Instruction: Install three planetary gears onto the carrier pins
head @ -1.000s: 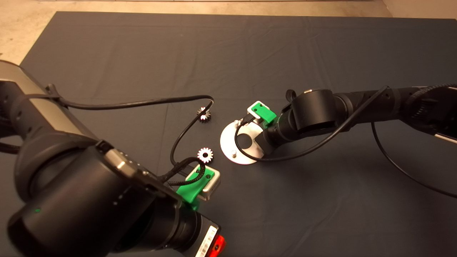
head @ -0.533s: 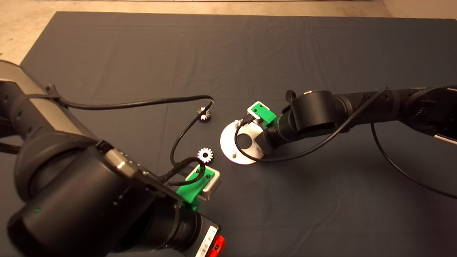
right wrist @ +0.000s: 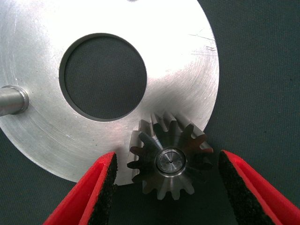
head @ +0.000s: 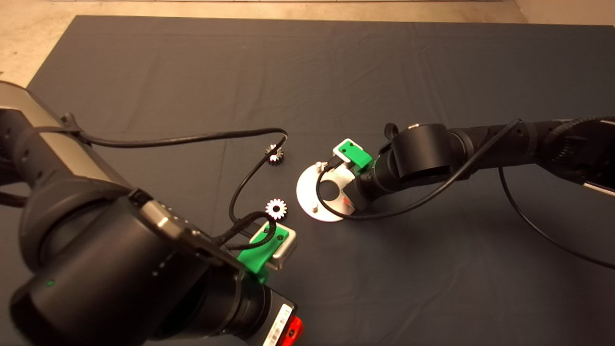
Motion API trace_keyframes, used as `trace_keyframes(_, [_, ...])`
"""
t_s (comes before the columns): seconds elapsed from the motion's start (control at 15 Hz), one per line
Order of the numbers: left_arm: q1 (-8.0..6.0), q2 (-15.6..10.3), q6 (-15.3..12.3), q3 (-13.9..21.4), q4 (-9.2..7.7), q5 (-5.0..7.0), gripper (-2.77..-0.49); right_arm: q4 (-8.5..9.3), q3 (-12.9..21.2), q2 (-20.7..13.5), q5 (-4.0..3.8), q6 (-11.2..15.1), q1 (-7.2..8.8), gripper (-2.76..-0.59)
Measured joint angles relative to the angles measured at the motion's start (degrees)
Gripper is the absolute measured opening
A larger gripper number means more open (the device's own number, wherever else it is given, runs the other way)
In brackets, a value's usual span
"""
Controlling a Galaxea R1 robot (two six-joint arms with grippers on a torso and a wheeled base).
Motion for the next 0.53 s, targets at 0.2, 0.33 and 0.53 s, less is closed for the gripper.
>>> trace_keyframes(0.2, [0.0,-0.13,0.0,0.0,0.01,0.0,-0.75,0.44,0.0,-0.07,0.0,0.02,0.21,-1.73])
trace_keyframes(0.33, [0.0,-0.13,0.0,0.0,0.01,0.0,-0.75,3.28,0.0,-0.29,0.04,0.04,1.0,-1.64])
trace_keyframes(0.53, [0.0,-0.13,0.0,0.0,0.0,0.0,-0.75,9.33,0.06,-0.32,0.01,0.09,2.0,-1.63])
